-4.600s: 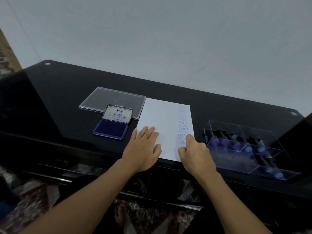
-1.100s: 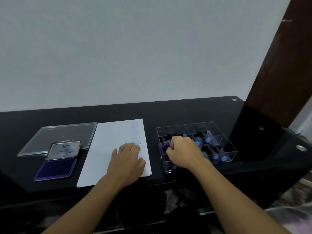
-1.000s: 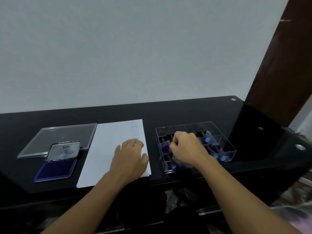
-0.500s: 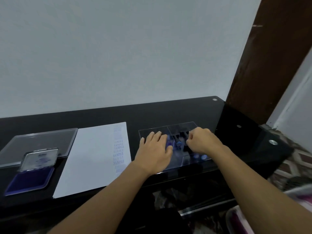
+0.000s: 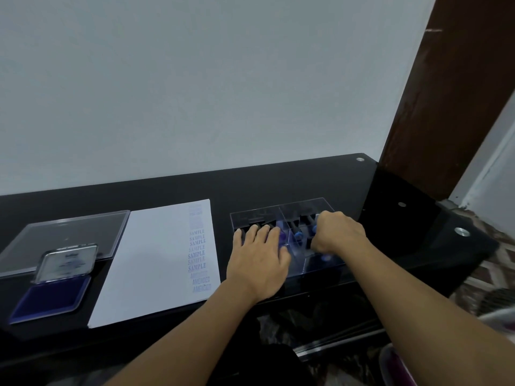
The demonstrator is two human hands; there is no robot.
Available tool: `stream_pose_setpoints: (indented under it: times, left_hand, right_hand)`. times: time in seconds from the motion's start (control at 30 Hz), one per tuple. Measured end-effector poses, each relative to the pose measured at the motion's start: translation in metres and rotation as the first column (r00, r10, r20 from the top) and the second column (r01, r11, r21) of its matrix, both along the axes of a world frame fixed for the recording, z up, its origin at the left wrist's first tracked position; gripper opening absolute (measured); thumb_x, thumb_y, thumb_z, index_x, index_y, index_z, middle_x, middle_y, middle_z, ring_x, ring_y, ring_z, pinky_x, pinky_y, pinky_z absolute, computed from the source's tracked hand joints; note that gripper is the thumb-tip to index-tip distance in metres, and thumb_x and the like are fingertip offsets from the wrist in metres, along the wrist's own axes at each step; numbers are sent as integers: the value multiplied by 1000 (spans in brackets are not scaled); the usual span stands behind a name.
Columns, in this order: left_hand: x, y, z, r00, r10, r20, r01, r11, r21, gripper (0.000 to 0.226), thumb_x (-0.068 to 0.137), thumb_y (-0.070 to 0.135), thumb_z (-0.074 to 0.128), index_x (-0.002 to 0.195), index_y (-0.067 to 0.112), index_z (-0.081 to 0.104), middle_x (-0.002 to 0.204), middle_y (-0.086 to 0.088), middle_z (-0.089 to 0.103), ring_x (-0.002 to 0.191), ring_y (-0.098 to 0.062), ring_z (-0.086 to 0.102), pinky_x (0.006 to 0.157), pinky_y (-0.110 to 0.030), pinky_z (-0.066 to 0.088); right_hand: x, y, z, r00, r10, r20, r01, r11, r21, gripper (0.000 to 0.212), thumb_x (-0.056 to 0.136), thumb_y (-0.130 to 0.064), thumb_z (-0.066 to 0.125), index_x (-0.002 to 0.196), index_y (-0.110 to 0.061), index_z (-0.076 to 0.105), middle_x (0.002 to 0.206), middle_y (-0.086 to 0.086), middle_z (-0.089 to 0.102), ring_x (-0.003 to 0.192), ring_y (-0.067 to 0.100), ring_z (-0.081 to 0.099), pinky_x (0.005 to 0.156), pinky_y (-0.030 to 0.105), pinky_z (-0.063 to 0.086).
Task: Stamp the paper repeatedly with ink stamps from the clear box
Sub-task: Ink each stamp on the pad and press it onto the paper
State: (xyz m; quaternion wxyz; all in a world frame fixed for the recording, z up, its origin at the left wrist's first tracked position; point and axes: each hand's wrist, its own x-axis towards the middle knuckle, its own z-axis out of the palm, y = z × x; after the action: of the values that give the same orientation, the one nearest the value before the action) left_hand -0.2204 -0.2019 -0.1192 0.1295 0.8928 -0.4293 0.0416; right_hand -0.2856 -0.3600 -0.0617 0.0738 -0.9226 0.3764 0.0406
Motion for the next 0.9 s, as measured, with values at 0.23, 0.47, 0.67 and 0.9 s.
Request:
stream_pose_setpoints:
  times: [0.23,0.47,0.67,0.9]
  left_hand:
    - [1,3,6,997,-27,-78,22,998,-60,51,102,44,27,147,24,35,153,7,36,145,-16,21,122,-48,9]
    - [1,26,21,989,-92,-118,55,957,-283,39,100,39,36,132,23,49,129,10,52,126,-10,42,112,-38,33]
    - [12,74,54,997,-23,-70,-2,942,-336,39,102,32,41,136,16,49,138,6,50,132,-12,37,112,-25,24]
    - [31,146,73,987,115,-110,-142,948,-286,46,103,36,37,145,20,41,151,6,40,140,-11,30,115,-27,22]
  right_hand:
    - [-4,3,1,996,-14,86,12,1000,26,21,85,-19,70,87,-17,50,77,0,47,78,25,53,69,33,44]
    - [-12,3,21,962,-67,264,39,993,109,18,83,-25,69,90,-9,67,73,2,58,59,18,51,51,27,40]
    - [-13,15,50,929,-52,366,9,993,118,22,87,-27,62,95,-7,64,84,8,66,81,28,64,75,41,57]
    - [2,64,73,889,88,448,-160,979,124,11,94,-27,59,89,-16,58,91,5,64,81,18,58,66,35,48]
